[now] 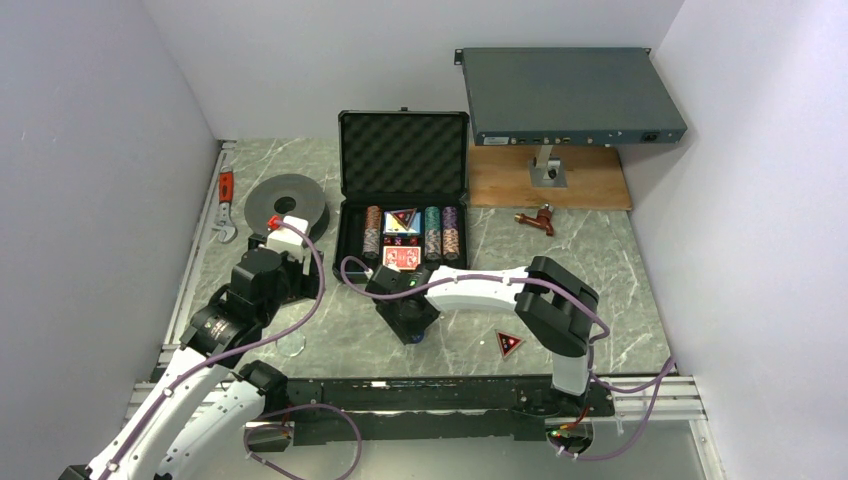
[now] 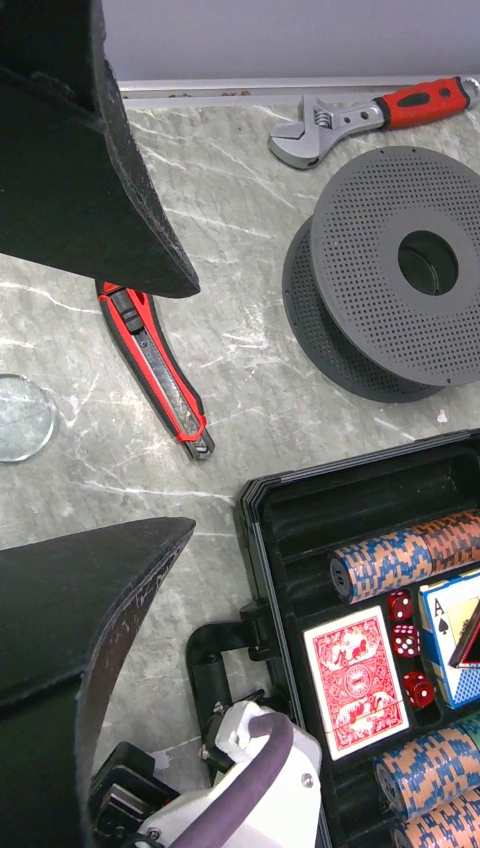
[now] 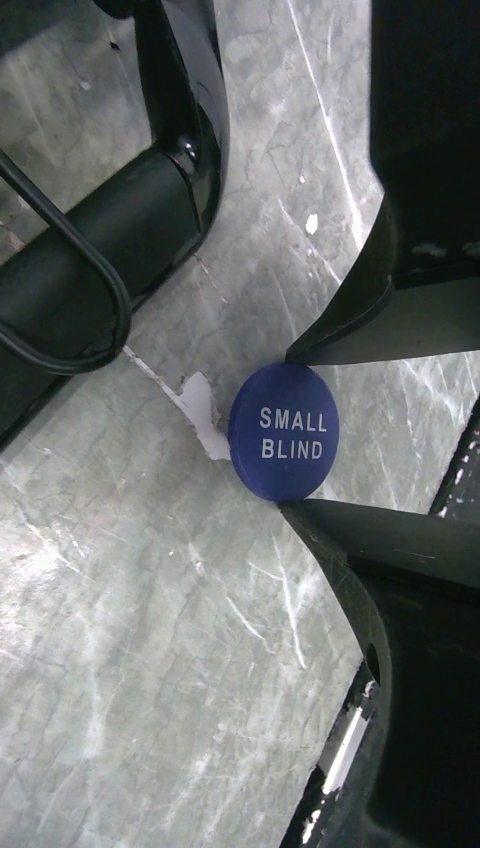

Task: Pack up texas hold em set

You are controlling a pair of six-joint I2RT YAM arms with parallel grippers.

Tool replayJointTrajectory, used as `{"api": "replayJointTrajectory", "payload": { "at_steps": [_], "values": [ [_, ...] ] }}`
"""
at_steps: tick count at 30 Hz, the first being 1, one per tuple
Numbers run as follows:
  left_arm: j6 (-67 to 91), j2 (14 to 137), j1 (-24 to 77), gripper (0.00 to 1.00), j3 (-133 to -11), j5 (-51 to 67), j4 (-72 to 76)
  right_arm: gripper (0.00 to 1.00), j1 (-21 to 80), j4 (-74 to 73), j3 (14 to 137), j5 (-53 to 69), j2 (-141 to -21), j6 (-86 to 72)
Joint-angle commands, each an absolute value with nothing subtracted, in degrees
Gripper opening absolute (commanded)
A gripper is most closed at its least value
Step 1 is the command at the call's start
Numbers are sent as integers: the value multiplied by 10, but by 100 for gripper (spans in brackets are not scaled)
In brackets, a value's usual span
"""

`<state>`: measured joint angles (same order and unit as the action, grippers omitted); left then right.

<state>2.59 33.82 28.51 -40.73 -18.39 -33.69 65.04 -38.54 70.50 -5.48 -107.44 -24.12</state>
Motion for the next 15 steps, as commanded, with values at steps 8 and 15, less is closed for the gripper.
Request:
{"api": "replayJointTrajectory", "payload": {
  "at_steps": [8,15],
  "values": [
    [25,331,282,86,-417,-196,-321,44,658,-435,726,-67,-1030,-239],
    [28,328,282,86,-418,-203,-326,44,658,-442,735,-74,-1017,-240]
  ]
}}
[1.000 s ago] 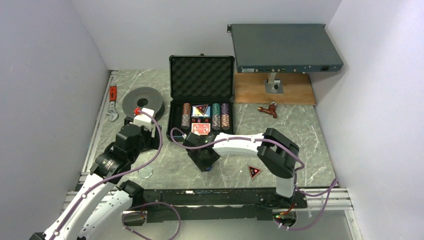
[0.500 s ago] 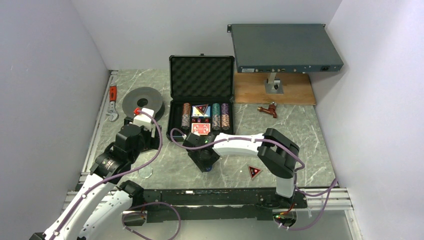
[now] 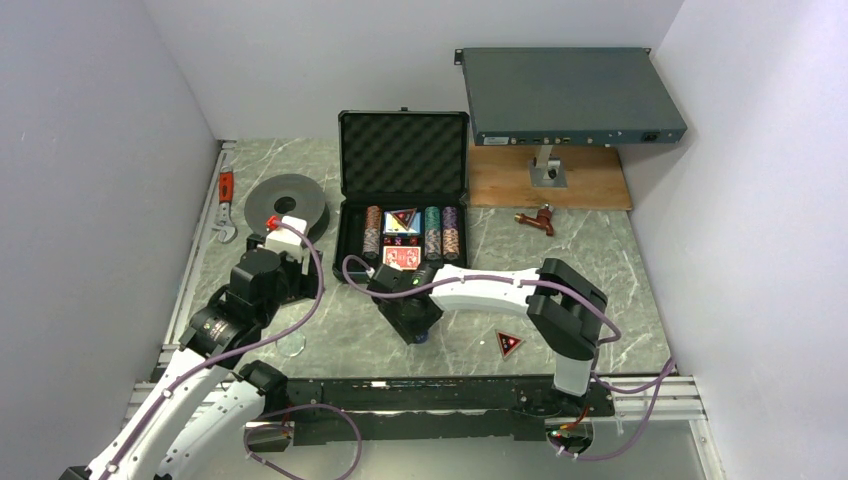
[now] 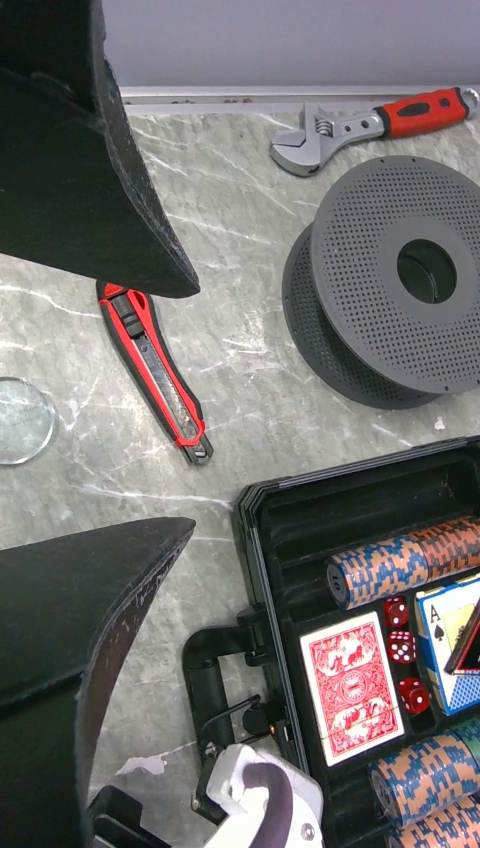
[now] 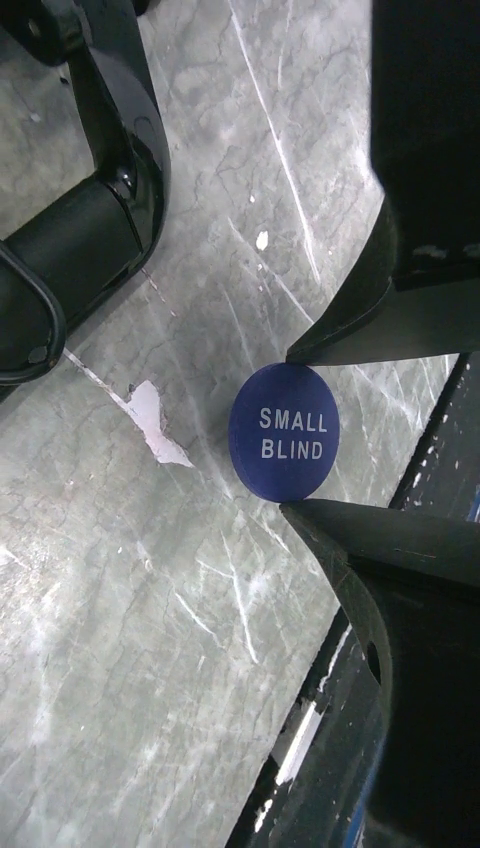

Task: Pack up texas hold em set

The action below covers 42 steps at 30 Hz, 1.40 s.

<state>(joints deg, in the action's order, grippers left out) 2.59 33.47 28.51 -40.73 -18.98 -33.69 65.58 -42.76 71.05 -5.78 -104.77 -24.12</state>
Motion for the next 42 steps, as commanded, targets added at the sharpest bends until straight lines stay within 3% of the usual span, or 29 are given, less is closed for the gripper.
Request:
{"api": "replayJointTrajectory", "payload": {
  "at_steps": [1,10,23,42],
  "values": [
    [28,327,282,86,-418,-207,-326,44,658,-442,737,-75,-1014,-240],
    [44,290,282,87,-423,-273,-343,44,657,-445,772,-87,-1010,-230],
    [42,279,282,88,-418,-270,-338,44,639,-460,872,-105,-1037,-203],
    [41,273,281,88,-417,-272,-337,44,565,-433,1084,-91,-1174,-152]
  ]
}}
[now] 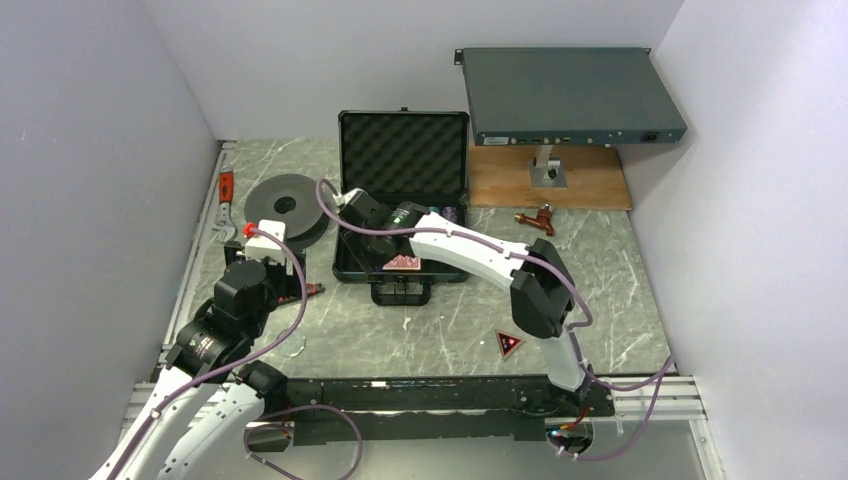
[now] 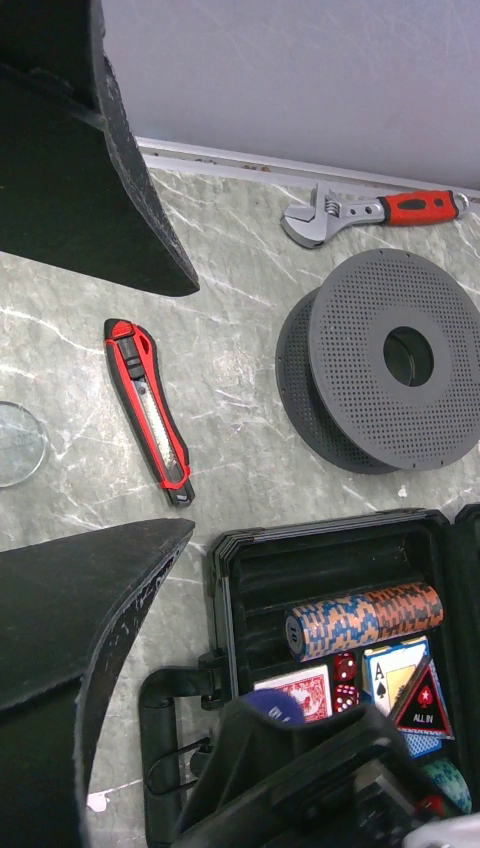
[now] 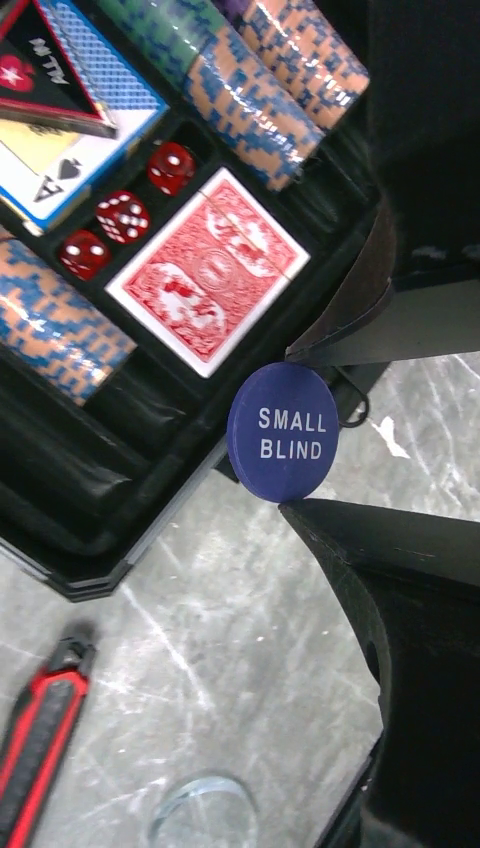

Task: Pack up texas hold em set

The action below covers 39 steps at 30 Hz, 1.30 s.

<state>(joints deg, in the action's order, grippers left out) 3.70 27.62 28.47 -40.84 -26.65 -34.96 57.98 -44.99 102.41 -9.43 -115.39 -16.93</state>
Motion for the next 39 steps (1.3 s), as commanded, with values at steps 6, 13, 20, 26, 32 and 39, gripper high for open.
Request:
{"api": "replayJointTrajectory", "payload": {
  "at_steps": [6,13,20,26,32,39],
  "values": [
    [40,271,281,88,-416,-272,-335,44,542,-439,1172,-78,-1243,-143],
    [39,270,280,88,-414,-269,-332,44,525,-455,1268,-86,-1314,-124],
    [36,272,274,88,-413,-260,-328,44,506,-433,1298,-79,-1350,-127],
    [34,272,267,88,-410,-252,-323,44,502,-426,1342,-66,-1387,-125],
    [33,273,261,88,-409,-247,-320,45,500,-417,1356,-60,-1403,-125],
    [32,276,256,88,-409,-240,-318,46,499,-395,1356,-49,-1408,-130]
  ]
}}
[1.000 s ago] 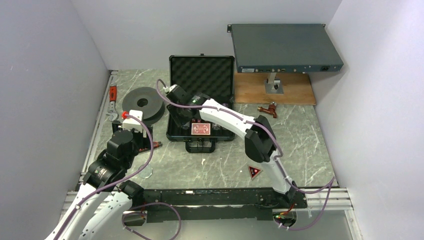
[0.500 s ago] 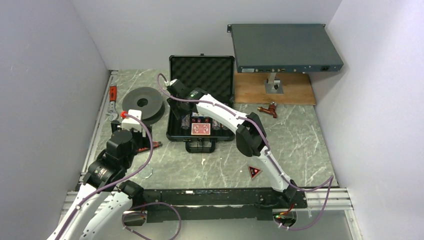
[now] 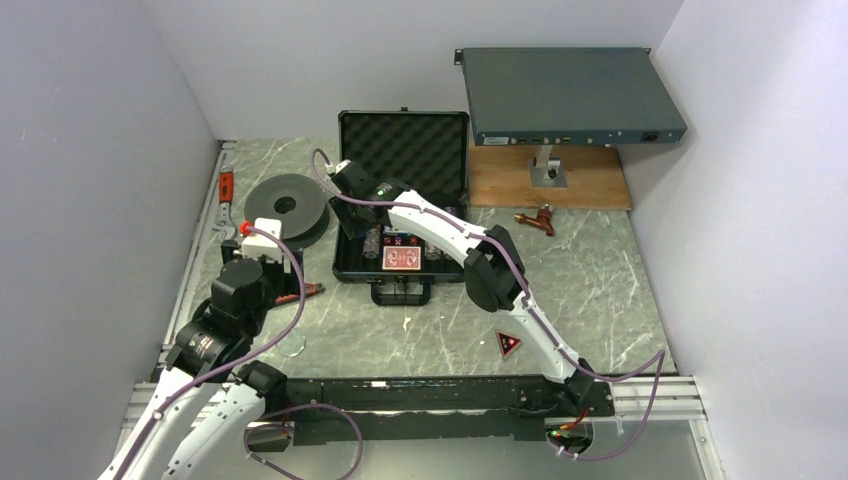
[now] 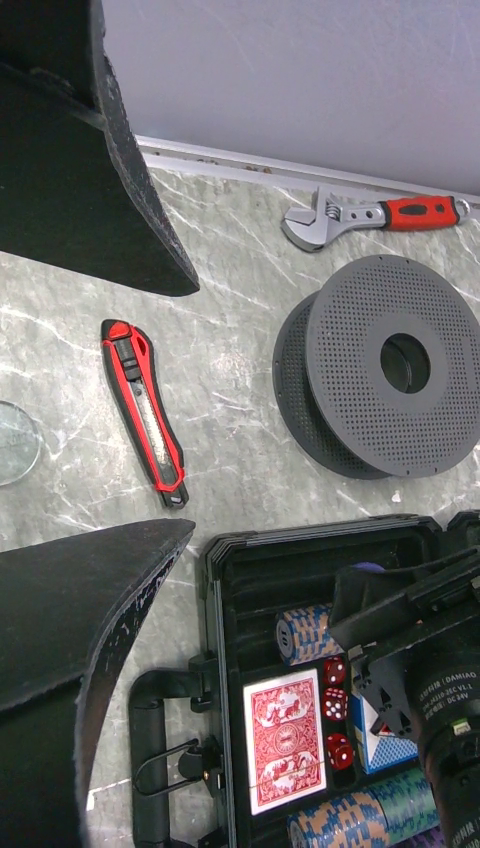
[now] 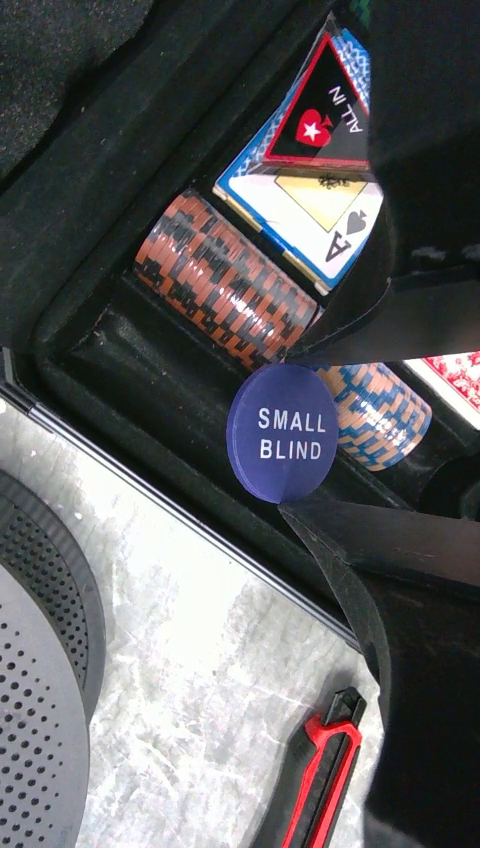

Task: Pack up texas hold em set

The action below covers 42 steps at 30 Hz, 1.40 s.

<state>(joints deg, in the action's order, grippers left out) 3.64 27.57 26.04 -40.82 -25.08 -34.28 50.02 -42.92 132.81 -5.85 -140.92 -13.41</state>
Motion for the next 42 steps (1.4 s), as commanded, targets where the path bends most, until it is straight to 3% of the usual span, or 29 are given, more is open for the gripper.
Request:
{"api": "replayJointTrajectory", "payload": {
  "at_steps": [1,11,20,30,42],
  "values": [
    [32,276,256,88,-409,-239,-318,46,499,-393,1357,-46,-1410,-132],
    [31,276,254,88,-409,-236,-317,50,496,-374,1355,-29,-1416,-137],
    [32,275,254,88,-409,-235,-318,84,494,-361,1351,-21,-1418,-138],
    [31,274,253,88,-408,-236,-317,86,493,-360,1338,-10,-1379,-142],
    [31,279,253,87,-409,-238,-320,86,495,-349,1221,-36,-1233,-141]
  ]
}}
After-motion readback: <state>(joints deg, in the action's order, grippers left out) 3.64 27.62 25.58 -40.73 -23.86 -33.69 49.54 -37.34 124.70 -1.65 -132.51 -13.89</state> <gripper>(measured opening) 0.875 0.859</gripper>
